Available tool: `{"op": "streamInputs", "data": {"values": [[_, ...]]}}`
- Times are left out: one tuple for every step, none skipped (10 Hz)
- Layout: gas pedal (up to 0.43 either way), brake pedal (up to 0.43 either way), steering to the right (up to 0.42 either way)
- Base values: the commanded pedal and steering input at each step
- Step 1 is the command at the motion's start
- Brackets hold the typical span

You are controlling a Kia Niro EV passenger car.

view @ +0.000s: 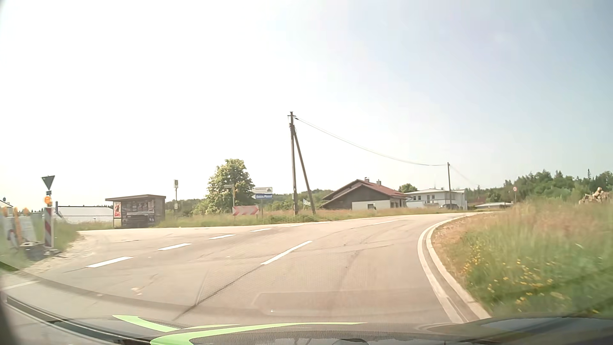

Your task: Follow the waypoints while adhering to traffic rules and regulations

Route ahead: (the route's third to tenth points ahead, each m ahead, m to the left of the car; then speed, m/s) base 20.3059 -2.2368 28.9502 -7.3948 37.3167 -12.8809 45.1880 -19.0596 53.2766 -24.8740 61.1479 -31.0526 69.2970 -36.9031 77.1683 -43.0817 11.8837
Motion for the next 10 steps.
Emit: {"op": "streamInputs", "data": {"values": [[0.118,0.000,0.096],[0.118,0.000,0.101],[0.138,0.000,0.105],[0.138,0.000,0.106],[0.138,0.000,0.107],[0.138,0.000,0.109],[0.138,0.000,0.110],[0.150,0.000,0.110],[0.157,0.000,0.110],[0.157,0.000,0.110]]}}
